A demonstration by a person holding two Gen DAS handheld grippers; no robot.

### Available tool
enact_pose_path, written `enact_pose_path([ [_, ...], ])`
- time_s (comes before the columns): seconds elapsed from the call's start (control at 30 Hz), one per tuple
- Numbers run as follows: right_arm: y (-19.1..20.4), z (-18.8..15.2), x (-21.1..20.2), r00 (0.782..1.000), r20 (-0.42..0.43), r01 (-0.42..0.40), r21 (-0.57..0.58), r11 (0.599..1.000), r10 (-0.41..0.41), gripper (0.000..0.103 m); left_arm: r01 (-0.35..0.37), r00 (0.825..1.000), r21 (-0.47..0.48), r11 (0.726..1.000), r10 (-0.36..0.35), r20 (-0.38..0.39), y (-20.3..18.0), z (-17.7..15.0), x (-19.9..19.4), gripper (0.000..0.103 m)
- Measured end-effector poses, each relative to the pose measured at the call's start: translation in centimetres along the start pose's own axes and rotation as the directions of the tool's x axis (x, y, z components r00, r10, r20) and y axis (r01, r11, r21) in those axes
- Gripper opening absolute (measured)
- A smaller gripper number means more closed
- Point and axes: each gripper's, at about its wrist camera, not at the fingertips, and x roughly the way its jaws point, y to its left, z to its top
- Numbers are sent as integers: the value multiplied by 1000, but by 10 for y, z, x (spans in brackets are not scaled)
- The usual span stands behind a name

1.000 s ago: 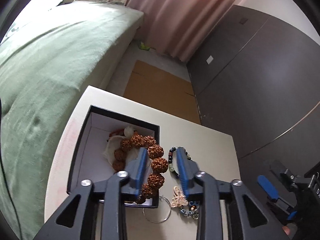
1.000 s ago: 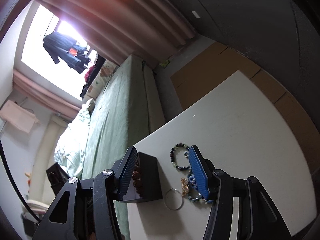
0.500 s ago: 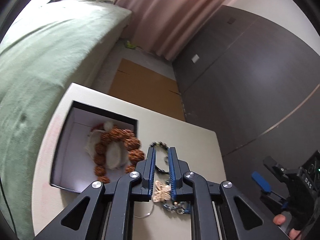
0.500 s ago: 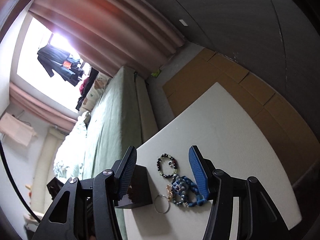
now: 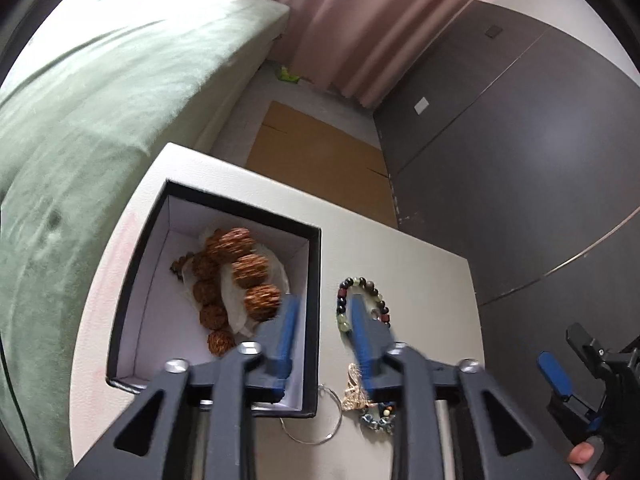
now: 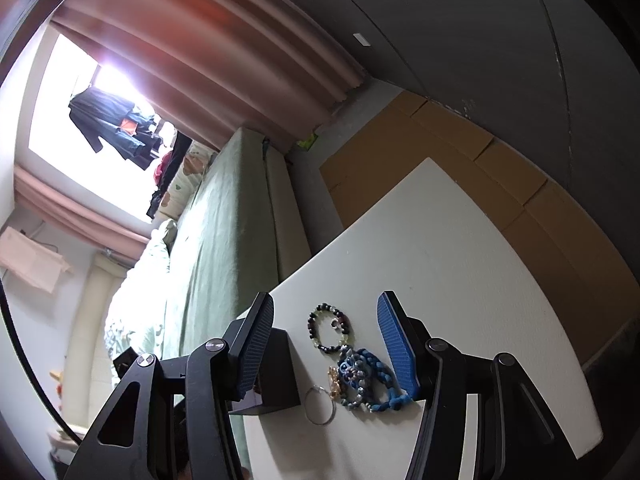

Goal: Organize jewelry
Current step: 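Lower the brown bead bracelet into the box and open the left tool, then lower the left tool onto the blue beaded strand and close on it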

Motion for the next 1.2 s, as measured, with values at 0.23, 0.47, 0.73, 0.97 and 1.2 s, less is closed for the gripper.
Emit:
enact_pose_path([
  [0.23, -1, -1, -2, 1000, 0, 4, -4, 1000, -4, 55, 60, 998, -4, 998, -60, 28, -5, -1, -8, 69],
  [0.47, -4, 1, -4, 1000, 3, 2, 5, 1000, -2, 55, 149, 987, 51, 988, -152, 46, -28, -6, -17, 69],
  [0.73, -7, 2, -6, 1000, 9, 7, 12, 1000, -7, 55, 120, 993, 143, 982, -117, -23, -54, -22, -5, 68],
  [0.97, -20, 8, -11, 998, 1, 62, 37, 997, -62, 55, 113, 990, 248, 962, -88, -108, -80, -46, 15, 54],
  [1.2, -35, 14, -15, 996, -14, 92, 82, 992, -91, 55, 104, 980, 329, 939, -40, -195, -98, -74, 43, 42],
])
